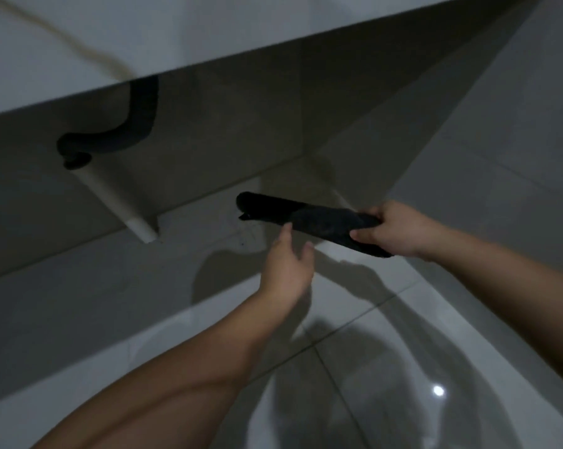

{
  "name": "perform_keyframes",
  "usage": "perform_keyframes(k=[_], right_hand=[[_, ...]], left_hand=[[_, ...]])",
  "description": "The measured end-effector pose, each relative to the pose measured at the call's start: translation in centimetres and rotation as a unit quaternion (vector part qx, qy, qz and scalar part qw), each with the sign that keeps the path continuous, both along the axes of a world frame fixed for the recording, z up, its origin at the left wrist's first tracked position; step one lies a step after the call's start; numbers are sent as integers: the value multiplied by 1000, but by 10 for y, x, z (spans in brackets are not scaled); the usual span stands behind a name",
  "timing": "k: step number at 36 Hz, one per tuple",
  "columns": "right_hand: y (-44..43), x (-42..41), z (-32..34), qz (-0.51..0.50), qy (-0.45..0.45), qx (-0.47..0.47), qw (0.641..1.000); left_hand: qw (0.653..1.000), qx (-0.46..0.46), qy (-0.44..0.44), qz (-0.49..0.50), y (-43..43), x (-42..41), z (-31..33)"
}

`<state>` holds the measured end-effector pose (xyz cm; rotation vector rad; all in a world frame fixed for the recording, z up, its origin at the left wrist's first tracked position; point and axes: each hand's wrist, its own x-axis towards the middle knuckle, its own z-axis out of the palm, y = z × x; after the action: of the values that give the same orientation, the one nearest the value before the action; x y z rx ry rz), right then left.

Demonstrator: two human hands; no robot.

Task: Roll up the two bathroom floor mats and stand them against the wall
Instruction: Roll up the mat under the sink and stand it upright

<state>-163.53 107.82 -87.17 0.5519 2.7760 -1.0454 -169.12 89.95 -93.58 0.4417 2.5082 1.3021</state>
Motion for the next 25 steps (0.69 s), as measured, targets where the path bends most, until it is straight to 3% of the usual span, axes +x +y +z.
perform_keyframes(k=[6,10,16,21,25], right_hand=[[31,-2,-43,-47,70,25,996],[53,4,-78,-53,112,22,992],[77,13,-112,-38,141,99,984],[97,-14,-165,-40,99,166,980],[106,-23,-208,-13,118,155,981]], left_hand=[[956,182,-217,75,85,-12,-10],[913,235,-313,113,127,-9,-9],[904,183,-372,105,167,-15,-25],[913,195,-347,92,199,-36,-74],[925,204,-302,103,213,-60,-119]])
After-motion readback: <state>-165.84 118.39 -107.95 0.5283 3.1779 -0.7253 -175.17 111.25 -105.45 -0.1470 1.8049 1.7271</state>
